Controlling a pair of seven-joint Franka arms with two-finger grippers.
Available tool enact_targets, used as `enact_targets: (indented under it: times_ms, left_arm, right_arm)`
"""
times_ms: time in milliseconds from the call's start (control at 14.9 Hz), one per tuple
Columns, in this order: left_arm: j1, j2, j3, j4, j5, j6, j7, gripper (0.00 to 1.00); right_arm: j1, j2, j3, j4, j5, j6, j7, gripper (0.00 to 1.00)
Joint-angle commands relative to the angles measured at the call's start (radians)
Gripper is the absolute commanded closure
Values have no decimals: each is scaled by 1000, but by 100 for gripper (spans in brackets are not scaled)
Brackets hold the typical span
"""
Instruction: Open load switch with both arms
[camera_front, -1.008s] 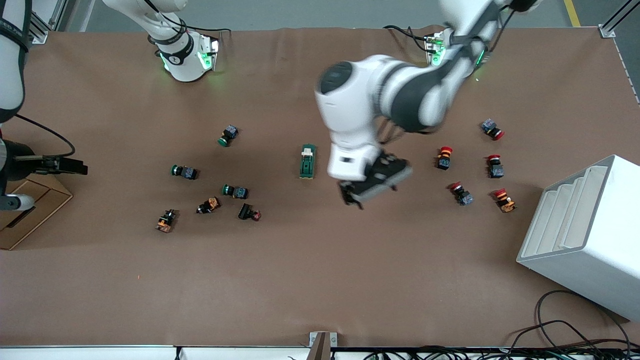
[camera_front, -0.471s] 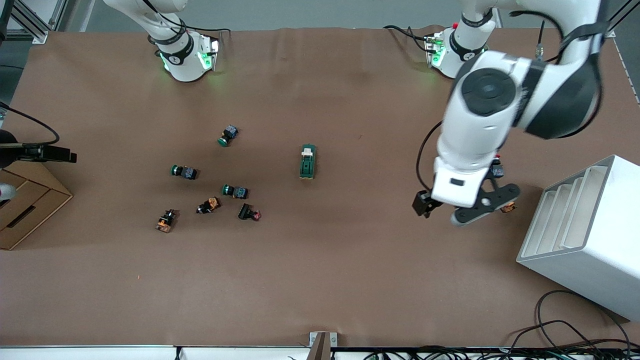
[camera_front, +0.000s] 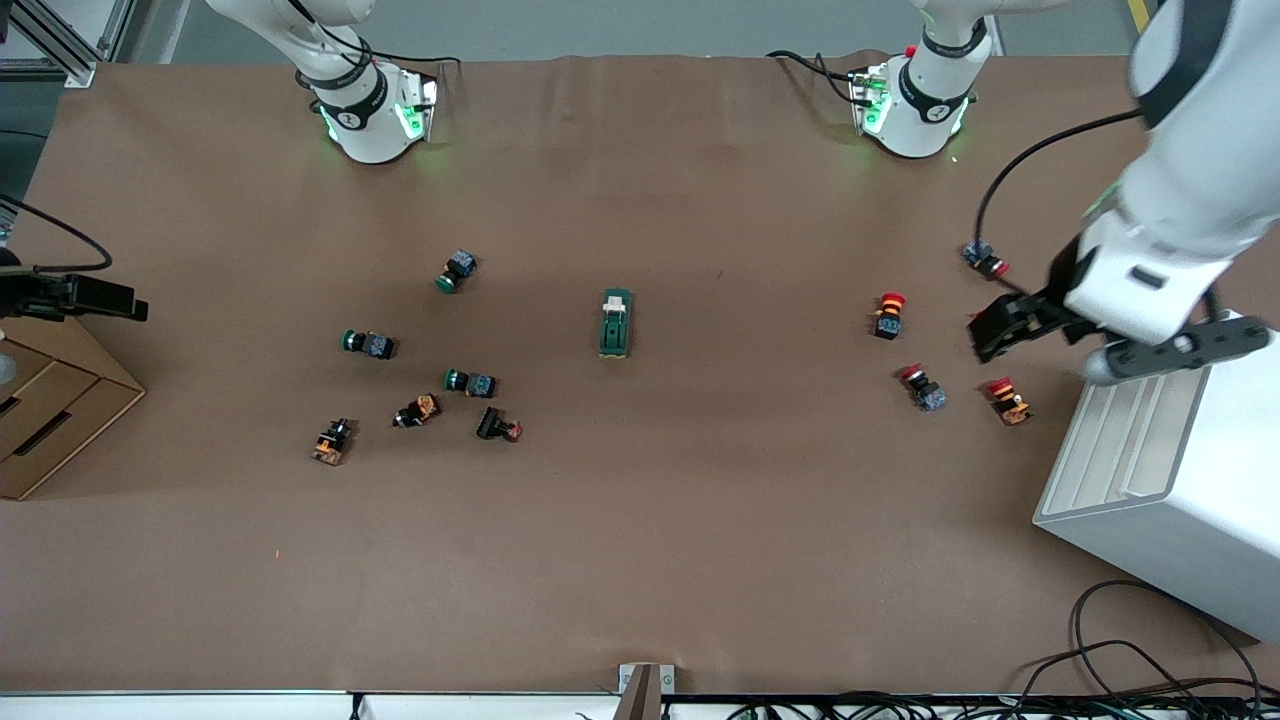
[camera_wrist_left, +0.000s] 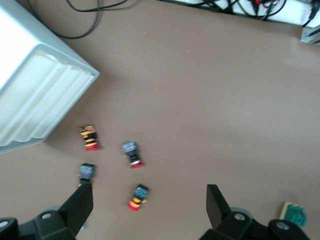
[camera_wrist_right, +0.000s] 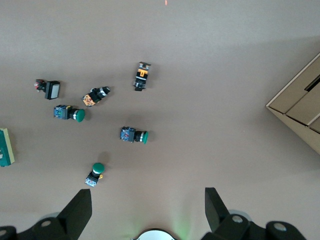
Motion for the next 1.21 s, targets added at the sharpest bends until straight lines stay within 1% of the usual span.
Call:
enact_targets:
  times_ms: [0,202,336,538,605,672,739,874,941,1143]
  left_arm:
    - [-2,-68,46,-44,-51,-48,97,0]
    - [-3,-140,115,-87,-97,-83,216,0]
    - [-3,-212,168,-163,-122,-98,321,0]
    - [-3,-295,197,-251,-122,-105,389,0]
    - [-3,-310,198,-269,-122,-105,392,0]
    - [-5,-327,201,-288,-122,-105,405,0]
    - [-6,-339,202,-305,-122,-105,415,0]
    - [-9,-347,202,-308,-122,-108,416,0]
    - [-9,-348,198,-308,-125,-117,418,0]
    - [-11,-361,198,-317,-124,-126,428,0]
  right_arm:
    - [19,-63,-8,-71,-9,11,3,0]
    - [43,-58,-60,-63,-1,2,5,0]
    - [43,-63,-61,-65,2,-6,3,0]
    - [43,-95,-60,-84,-4,-26,2,0]
    - [47,-117,-61,-110,-4,-22,3,0]
    - [55,-150,-63,-159,-4,-6,3,0]
    - [67,-195,-66,-221,-7,30,3,0]
    - [67,-285,-66,-337,-9,101,0,0]
    - [66,-311,-66,-367,-10,112,-1,0]
    - [62,-362,-66,-382,-19,106,-9,0]
